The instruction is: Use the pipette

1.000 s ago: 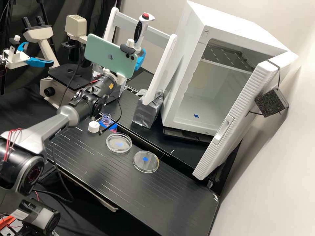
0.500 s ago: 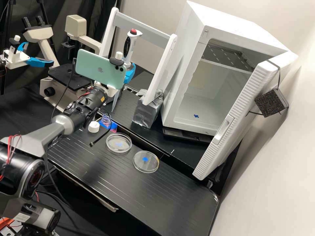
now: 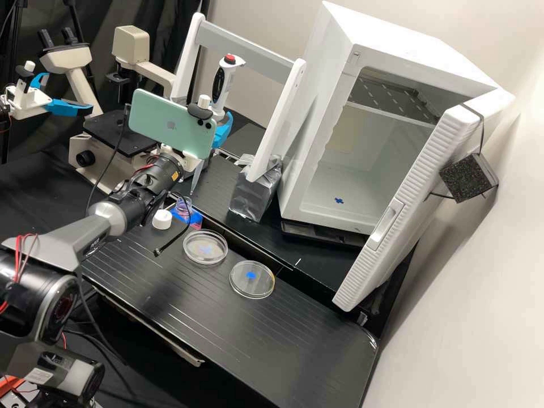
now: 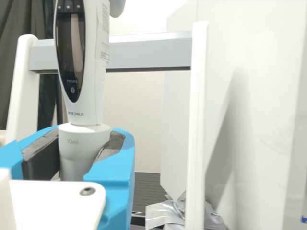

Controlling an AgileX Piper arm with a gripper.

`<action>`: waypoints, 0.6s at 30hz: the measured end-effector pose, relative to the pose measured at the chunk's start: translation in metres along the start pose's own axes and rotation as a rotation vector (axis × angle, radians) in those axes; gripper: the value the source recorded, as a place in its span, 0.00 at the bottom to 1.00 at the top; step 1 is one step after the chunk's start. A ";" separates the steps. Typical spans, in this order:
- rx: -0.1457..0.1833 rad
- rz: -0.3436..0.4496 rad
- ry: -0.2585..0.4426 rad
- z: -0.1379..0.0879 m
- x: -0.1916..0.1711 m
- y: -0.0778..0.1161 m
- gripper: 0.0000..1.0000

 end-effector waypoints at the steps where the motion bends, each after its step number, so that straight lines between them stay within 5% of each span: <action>1: 0.001 -0.002 0.002 0.000 0.000 0.000 0.00; 11: 0.004 -0.038 -0.030 0.006 0.000 -0.013 0.00; 18: -0.027 -0.075 -0.064 0.017 0.001 -0.024 0.00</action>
